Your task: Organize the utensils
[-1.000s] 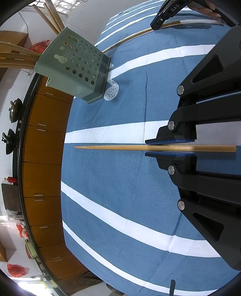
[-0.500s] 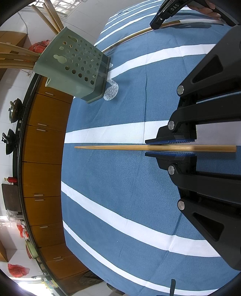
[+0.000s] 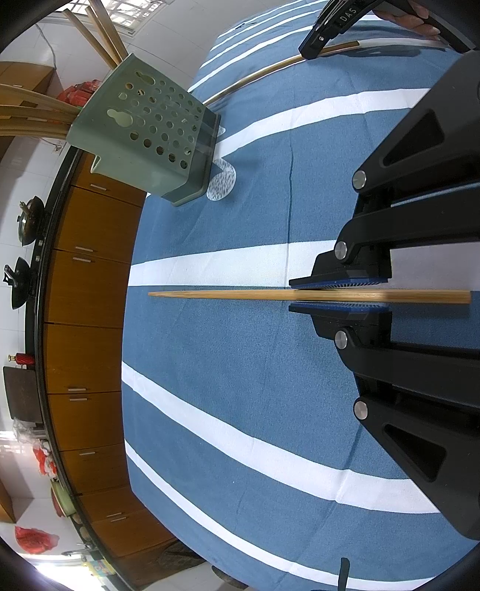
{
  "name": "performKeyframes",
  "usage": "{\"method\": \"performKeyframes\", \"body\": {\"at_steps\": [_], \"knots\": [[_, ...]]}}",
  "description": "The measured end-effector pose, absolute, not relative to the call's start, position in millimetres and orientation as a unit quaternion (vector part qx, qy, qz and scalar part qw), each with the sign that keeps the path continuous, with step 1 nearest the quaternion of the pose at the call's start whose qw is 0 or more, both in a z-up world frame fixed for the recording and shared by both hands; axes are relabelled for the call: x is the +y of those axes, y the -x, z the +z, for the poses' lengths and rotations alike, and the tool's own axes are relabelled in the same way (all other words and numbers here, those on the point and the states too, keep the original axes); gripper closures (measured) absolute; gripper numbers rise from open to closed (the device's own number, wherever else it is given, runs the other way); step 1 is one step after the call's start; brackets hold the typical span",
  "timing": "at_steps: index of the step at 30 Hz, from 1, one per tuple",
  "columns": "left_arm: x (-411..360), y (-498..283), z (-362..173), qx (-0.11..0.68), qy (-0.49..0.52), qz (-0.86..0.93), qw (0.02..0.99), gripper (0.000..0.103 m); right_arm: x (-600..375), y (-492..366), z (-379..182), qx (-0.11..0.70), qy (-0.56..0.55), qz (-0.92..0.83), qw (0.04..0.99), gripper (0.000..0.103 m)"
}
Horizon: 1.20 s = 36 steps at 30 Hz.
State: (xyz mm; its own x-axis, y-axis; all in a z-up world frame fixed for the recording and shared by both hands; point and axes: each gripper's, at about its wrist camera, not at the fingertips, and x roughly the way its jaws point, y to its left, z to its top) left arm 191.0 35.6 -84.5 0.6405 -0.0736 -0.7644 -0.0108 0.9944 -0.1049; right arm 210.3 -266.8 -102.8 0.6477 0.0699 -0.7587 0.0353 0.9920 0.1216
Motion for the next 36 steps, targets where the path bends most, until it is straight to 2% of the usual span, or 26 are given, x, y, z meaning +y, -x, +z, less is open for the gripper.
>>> {"method": "performKeyframes", "body": {"at_steps": [26, 30, 36], "knots": [[29, -174, -84, 0.425, 0.020, -0.022, 0.905, 0.096, -274, -197, -102, 0.419, -0.077, 0.020, 0.904, 0.095], [32, -170, -77, 0.417, 0.016, -0.028, 0.908, 0.096, -282, -187, -81, 0.384, -0.089, 0.019, 0.919, 0.095], [38, -155, -31, 0.352, 0.029, -0.038, 0.935, 0.096, -293, -172, -31, 0.306, -0.092, 0.011, 0.947, 0.095]]}}
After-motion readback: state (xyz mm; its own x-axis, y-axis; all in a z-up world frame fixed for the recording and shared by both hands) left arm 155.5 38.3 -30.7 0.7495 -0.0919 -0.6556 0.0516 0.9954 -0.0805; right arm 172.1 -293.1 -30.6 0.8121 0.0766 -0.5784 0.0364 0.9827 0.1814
